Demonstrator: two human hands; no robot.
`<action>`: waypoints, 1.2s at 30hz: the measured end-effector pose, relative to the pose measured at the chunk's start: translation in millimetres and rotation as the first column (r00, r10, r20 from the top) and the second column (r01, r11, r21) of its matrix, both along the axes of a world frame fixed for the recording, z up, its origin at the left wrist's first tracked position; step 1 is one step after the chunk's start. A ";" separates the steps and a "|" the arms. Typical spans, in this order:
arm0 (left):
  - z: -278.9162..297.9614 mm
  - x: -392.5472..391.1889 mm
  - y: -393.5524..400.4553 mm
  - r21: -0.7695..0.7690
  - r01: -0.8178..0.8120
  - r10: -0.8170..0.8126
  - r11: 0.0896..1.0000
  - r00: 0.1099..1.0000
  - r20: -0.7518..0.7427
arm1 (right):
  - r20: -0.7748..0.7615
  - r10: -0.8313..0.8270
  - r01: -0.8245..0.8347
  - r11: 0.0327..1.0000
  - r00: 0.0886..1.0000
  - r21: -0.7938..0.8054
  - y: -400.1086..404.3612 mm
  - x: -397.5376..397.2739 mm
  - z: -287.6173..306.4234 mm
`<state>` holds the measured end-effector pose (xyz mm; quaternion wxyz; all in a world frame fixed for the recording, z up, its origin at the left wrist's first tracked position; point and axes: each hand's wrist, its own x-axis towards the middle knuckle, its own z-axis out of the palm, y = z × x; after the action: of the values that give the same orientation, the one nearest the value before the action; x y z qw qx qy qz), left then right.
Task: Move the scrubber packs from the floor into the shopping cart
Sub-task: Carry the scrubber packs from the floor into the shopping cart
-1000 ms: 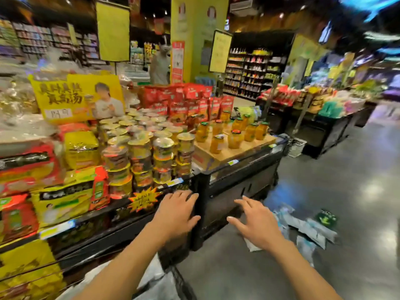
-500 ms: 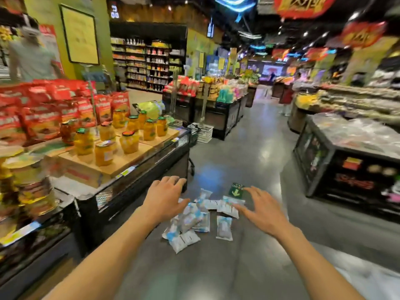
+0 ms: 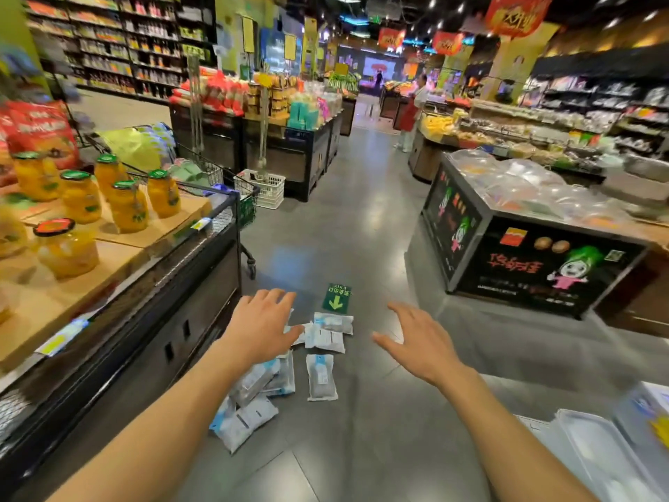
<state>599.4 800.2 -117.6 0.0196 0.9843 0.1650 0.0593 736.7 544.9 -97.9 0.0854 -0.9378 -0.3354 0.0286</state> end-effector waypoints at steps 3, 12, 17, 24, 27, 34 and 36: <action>-9.1 51.2 34.8 -0.019 0.016 -0.016 1.000 0.999 -0.034 | -0.023 -0.056 0.056 0.998 0.998 0.006 27.6 44.0 1.4; -67.1 202.4 105.6 -0.148 -0.025 0.004 0.989 0.991 -0.137 | -0.119 -0.132 0.128 0.991 0.984 -0.038 90.1 188.7 -50.8; -113.4 299.5 145.0 -0.193 -0.090 0.041 0.977 0.969 -0.244 | -0.242 -0.118 0.105 0.992 0.963 -0.068 141.6 297.2 -100.4; -235.8 444.2 233.0 -0.257 -0.163 0.097 0.953 0.963 -0.251 | -0.375 -0.154 0.124 0.987 0.914 -0.102 229.0 441.5 -237.3; -328.6 486.4 265.1 -0.283 -0.186 0.106 0.941 0.955 -0.277 | -0.441 -0.157 0.124 0.987 0.884 -0.103 260.0 482.5 -329.3; -560.2 497.2 300.6 -0.324 -0.199 0.029 0.925 0.886 -0.463 | -0.537 -0.201 0.104 0.973 0.819 -0.205 298.9 509.9 -561.4; -614.3 485.2 311.5 -0.308 -0.220 0.030 0.926 0.854 -0.519 | -0.561 -0.217 0.097 0.967 0.799 -0.236 304.9 505.7 -619.3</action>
<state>1084.5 1111.6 -731.8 0.1497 0.9319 0.2370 -0.2299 1242.3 849.8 -717.2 0.0937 -0.9122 -0.2092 0.3397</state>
